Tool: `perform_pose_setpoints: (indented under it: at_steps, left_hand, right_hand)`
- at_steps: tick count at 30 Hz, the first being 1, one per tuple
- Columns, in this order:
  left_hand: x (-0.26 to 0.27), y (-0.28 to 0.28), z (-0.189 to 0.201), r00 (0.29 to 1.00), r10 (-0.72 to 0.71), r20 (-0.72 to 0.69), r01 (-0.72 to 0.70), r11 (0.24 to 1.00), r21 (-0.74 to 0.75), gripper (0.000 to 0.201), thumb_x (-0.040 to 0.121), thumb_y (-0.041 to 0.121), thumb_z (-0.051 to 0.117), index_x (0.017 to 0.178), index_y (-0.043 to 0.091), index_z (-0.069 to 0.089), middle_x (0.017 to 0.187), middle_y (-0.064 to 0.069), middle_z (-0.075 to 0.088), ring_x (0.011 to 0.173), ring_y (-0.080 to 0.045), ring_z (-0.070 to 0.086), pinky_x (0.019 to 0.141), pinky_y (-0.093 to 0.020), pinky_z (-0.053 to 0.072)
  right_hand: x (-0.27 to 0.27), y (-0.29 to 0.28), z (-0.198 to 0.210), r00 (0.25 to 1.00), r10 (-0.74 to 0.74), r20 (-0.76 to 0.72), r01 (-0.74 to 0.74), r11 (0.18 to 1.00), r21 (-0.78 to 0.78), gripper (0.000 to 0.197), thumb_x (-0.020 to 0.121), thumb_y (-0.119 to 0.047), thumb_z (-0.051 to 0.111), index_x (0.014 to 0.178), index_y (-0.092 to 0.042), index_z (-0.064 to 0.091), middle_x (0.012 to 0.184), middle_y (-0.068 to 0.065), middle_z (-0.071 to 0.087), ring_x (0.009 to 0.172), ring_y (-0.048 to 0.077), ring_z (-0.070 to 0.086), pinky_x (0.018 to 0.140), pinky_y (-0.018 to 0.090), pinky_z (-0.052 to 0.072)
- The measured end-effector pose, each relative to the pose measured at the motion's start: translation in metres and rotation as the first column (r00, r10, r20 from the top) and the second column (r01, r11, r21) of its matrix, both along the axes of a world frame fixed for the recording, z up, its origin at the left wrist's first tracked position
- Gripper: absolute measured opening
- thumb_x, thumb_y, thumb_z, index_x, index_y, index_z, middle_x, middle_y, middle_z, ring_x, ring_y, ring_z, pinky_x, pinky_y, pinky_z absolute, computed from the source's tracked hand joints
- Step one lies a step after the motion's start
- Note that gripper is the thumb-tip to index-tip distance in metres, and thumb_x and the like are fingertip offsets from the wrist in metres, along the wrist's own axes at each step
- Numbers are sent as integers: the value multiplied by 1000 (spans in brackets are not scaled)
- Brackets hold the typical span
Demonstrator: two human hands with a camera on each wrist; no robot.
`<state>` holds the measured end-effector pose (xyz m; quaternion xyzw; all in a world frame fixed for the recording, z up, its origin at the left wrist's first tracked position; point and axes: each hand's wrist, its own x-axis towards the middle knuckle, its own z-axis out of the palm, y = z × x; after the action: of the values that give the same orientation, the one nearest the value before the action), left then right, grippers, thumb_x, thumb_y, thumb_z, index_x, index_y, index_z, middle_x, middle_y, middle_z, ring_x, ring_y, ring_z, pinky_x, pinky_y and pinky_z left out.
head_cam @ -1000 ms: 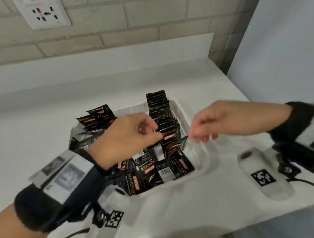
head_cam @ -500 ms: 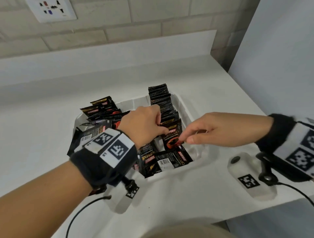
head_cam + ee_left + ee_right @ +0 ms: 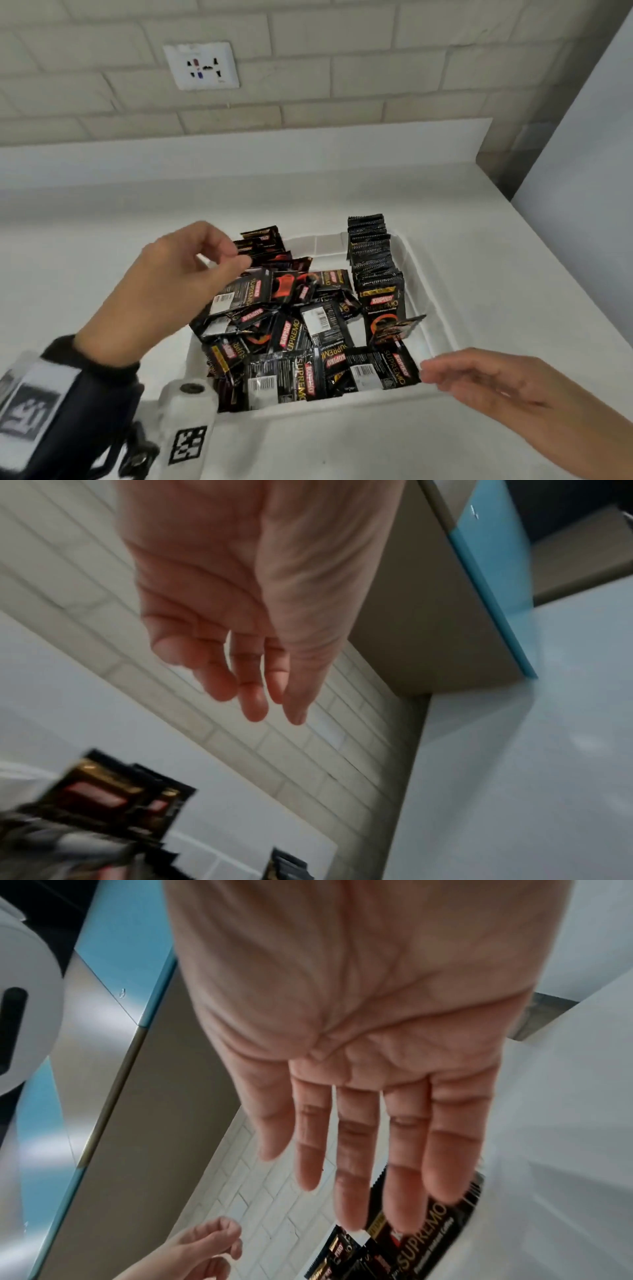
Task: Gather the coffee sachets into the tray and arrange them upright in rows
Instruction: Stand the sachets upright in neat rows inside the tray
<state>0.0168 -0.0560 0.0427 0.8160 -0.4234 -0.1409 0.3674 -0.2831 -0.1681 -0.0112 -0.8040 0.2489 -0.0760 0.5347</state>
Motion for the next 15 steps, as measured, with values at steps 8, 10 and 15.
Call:
perform_pose_setpoints:
  at_steps: [8, 10, 15]
  left_hand:
    - [21, 62, -63, 971, 221, -95, -199, 958, 205, 24, 78, 28, 70, 86, 45, 54, 99, 5, 64, 85, -13, 61, 64, -24, 39]
    - [23, 66, -76, 969, 195, -150, -160, 963, 219, 29, 81, 18, 68, 89, 43, 56, 103, 3, 65, 82, -11, 64, 68, -28, 45]
    - [33, 65, -87, 952, 194, -237, -152, 971, 183, 33, 81, 8, 68, 109, 25, 64, 102, -1, 67, 62, -15, 64, 51, -14, 47]
  right_hand:
    - [2, -3, -42, 994, -49, -100, -24, 782, -623, 31, 93, -59, 22, 106, -51, 49, 109, -33, 52, 100, -12, 43, 87, 2, 27]
    - [4, -1, -49, 996, -66, -67, 8, 771, -637, 32, 95, -56, 23, 102, -45, 52, 96, -32, 57, 97, -6, 43, 85, 5, 30]
    - [7, 5, -55, 993, -116, 18, 100, 753, -650, 27, 94, -55, 29, 98, -44, 53, 97, -32, 52, 99, -7, 41, 86, 2, 31]
